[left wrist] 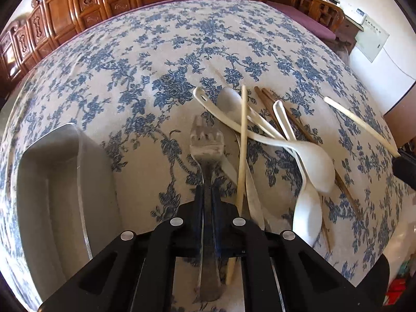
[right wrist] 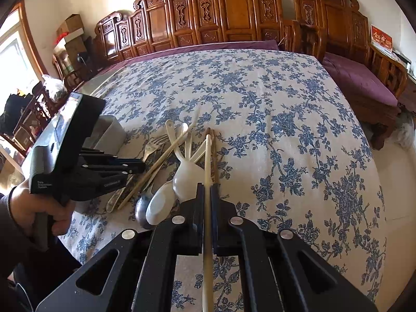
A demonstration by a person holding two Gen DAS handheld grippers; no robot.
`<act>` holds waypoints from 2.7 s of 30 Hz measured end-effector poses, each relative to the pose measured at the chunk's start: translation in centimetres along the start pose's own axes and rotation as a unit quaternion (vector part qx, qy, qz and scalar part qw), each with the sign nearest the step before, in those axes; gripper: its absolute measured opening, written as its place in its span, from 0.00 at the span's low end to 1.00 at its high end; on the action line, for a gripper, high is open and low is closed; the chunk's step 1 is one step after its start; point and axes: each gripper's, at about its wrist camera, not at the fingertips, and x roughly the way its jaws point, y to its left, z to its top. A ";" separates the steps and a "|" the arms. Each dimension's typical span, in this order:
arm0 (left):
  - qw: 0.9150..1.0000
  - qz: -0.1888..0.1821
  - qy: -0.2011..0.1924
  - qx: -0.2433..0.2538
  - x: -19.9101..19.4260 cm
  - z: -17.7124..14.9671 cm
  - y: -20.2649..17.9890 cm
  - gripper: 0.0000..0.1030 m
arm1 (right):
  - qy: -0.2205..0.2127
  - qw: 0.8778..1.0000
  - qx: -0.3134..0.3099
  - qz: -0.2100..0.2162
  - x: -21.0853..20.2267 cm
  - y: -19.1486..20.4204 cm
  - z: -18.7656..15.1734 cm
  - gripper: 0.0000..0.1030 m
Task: Organize utensils
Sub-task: 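Carry the metal fork into the grey tray and open the left tool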
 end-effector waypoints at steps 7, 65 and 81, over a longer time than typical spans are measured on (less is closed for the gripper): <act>0.999 -0.001 -0.048 0.009 -4.0 -1.8 0.0 0.06 | -0.005 1.000 -0.010 0.004 -0.4 1.1 0.1 0.06; 0.997 0.029 -0.056 -0.044 -5.2 -5.8 12.8 0.06 | -0.028 0.995 -0.050 0.087 3.3 14.8 3.4 0.06; 0.996 0.000 -0.064 -0.063 -5.7 -5.6 13.7 0.06 | -0.017 0.996 -0.040 0.084 4.9 16.2 3.8 0.06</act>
